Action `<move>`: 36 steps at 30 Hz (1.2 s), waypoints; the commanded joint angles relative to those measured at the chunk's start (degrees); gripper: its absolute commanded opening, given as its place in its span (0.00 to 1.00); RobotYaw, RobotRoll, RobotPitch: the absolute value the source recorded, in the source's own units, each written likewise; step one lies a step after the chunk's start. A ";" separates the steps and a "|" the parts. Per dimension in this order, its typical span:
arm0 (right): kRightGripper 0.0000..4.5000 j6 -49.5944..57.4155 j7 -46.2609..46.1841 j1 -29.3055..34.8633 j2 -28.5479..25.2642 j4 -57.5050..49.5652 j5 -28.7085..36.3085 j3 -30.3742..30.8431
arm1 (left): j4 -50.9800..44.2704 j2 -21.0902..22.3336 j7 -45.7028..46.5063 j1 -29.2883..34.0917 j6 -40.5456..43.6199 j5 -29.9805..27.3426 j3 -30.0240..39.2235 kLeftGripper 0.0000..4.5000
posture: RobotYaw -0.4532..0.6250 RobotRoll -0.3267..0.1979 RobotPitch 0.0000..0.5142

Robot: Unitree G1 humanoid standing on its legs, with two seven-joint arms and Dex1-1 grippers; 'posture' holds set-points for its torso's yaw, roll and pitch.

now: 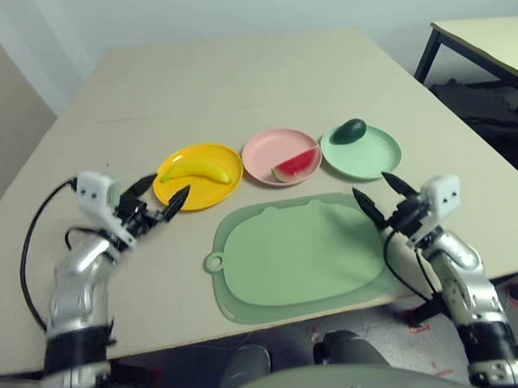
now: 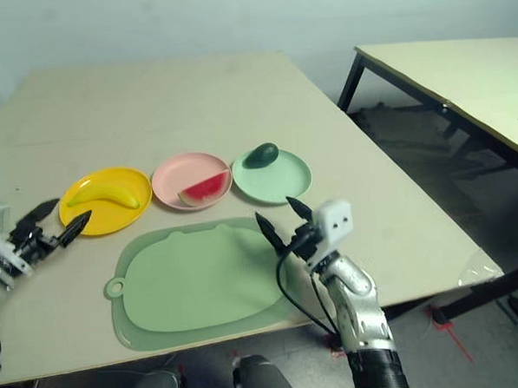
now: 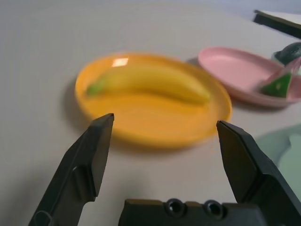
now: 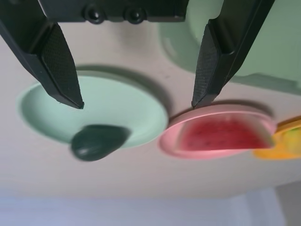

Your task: Place the fruits into color-matched plates.

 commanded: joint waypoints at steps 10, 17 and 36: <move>1.00 9.20 3.30 13.84 -5.60 -15.45 15.87 -11.39 | 3.26 -4.86 1.18 3.42 -4.43 -0.66 0.01 0.99 | 0.46 0.62 0.00; 1.00 -3.73 14.04 10.82 -9.61 3.53 9.14 -12.57 | 7.00 -2.26 0.47 -0.23 -4.84 -0.11 -0.02 0.99 | 0.45 0.62 0.00; 1.00 -20.85 22.18 -7.69 -12.13 40.60 6.73 -15.90 | 10.09 0.75 1.24 0.73 -6.50 -0.88 4.87 0.99 | 0.50 0.62 0.00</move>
